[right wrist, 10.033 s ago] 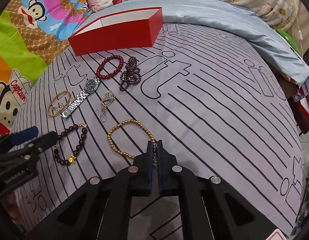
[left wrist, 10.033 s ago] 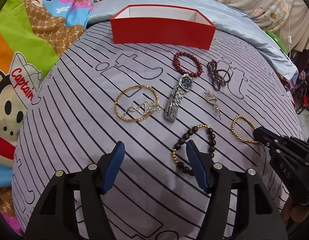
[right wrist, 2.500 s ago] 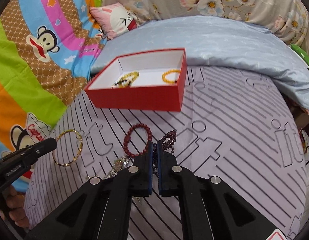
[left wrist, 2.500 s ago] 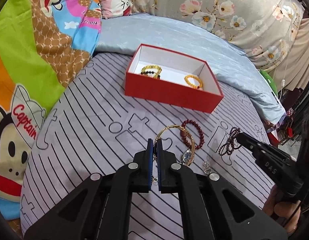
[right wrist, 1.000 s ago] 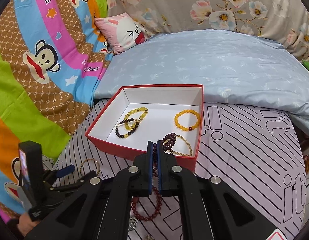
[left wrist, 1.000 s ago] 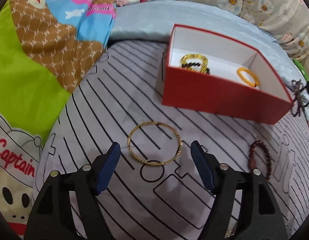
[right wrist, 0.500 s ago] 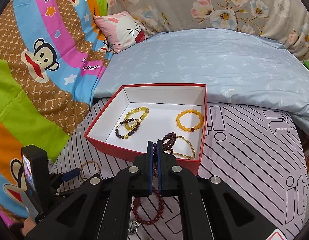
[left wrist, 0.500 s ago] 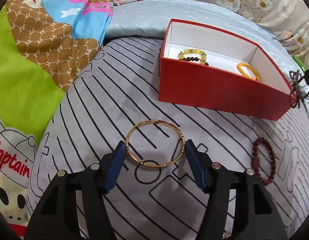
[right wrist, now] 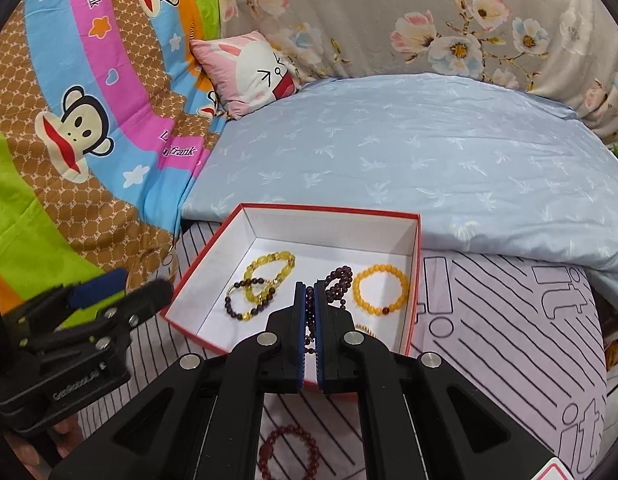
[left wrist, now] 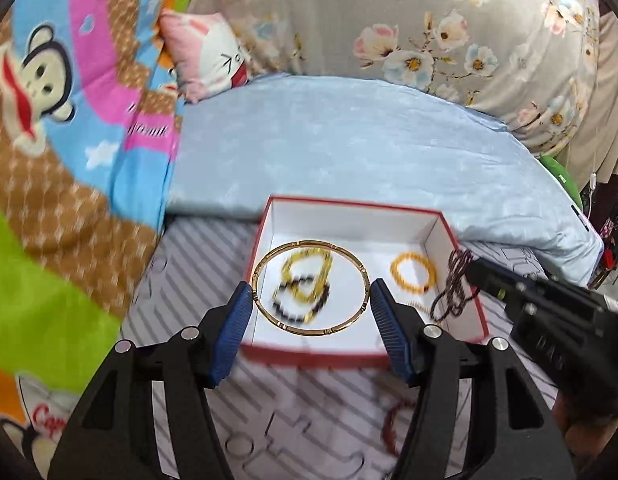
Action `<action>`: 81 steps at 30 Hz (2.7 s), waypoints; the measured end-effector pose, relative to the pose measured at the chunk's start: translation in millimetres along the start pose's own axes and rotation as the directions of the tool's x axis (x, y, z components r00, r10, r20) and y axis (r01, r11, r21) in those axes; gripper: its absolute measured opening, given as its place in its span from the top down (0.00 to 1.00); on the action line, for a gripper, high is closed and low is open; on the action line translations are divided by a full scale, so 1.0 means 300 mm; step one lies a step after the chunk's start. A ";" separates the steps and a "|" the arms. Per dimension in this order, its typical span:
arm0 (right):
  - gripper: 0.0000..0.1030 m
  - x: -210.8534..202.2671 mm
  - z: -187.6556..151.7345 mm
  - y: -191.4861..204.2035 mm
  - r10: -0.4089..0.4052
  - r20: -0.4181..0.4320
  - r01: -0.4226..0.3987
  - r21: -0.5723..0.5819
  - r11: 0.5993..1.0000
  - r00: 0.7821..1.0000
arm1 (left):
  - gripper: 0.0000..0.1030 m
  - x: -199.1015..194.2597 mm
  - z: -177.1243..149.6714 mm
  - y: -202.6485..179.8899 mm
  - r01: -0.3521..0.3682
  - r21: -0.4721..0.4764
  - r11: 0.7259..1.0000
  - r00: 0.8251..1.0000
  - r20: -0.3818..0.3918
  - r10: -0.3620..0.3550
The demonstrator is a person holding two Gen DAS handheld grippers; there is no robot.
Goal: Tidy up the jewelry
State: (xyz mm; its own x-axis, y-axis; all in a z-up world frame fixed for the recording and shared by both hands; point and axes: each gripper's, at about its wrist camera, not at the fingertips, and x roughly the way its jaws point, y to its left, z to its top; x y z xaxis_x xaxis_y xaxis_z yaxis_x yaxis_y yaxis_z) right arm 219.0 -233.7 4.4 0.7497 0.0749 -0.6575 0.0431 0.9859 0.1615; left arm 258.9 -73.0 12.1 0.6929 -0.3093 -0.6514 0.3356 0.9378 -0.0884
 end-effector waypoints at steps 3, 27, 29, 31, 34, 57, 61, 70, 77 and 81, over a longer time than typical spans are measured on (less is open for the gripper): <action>0.96 0.043 0.023 -0.015 0.002 -0.009 -0.002 0.010 1.000 1.000 | 0.44 0.068 0.040 -0.042 0.010 0.018 1.000 1.000 -0.012 -0.009; 0.65 0.056 -0.013 -0.056 -0.050 -0.013 0.050 0.045 0.998 0.999 | 0.28 0.171 0.016 -0.065 -0.061 -0.018 0.998 0.996 -0.073 0.059; 0.65 0.037 -0.022 -0.051 -0.056 -0.010 0.057 0.037 0.998 0.998 | 0.28 0.153 0.009 -0.071 -0.058 -0.015 0.998 0.996 -0.073 0.057; 0.64 0.014 -0.034 -0.049 -0.055 -0.009 0.055 0.036 0.998 0.998 | 0.28 0.130 0.000 -0.074 -0.060 -0.011 0.998 0.996 -0.073 0.059; 0.63 -0.037 -0.067 -0.043 -0.065 -0.002 0.065 0.025 0.998 0.998 | 0.27 0.082 -0.027 -0.076 -0.060 0.002 0.998 0.996 -0.071 0.060; 0.62 -0.309 -0.568 -0.092 -0.117 -0.127 0.126 0.063 0.990 0.985 | 0.28 -0.174 -0.557 -0.117 0.025 0.045 0.999 0.972 -0.233 -0.014; 0.62 -0.316 -0.636 -0.104 -0.113 -0.164 0.128 0.082 0.988 0.980 | 0.38 -0.148 -0.590 -0.150 0.046 0.051 0.998 0.966 -0.256 -0.031; 0.62 -0.308 -0.660 -0.111 -0.106 -0.184 0.124 0.090 0.988 0.977 | 0.51 -0.062 -0.587 -0.197 0.038 0.055 0.998 0.966 -0.258 -0.023; 0.62 -0.288 -0.646 -0.110 -0.097 -0.187 0.115 0.090 0.989 0.978 | 0.83 -0.051 -0.572 -0.202 0.085 0.046 0.995 0.962 -0.264 -0.069; 0.62 -0.280 -0.638 -0.103 -0.089 -0.186 0.107 0.087 0.990 0.978 | 0.92 -0.057 -0.566 -0.192 0.104 0.023 0.994 0.959 -0.267 -0.094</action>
State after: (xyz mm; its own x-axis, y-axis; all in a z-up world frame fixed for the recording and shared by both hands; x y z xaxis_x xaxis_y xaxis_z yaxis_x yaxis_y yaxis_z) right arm 28.2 -241.7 -86.3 0.6066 0.0133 -0.7949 0.1806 0.9714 0.1540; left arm 119.3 -95.1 -99.5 0.4630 -0.3429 -0.8174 0.4201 0.8969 -0.1383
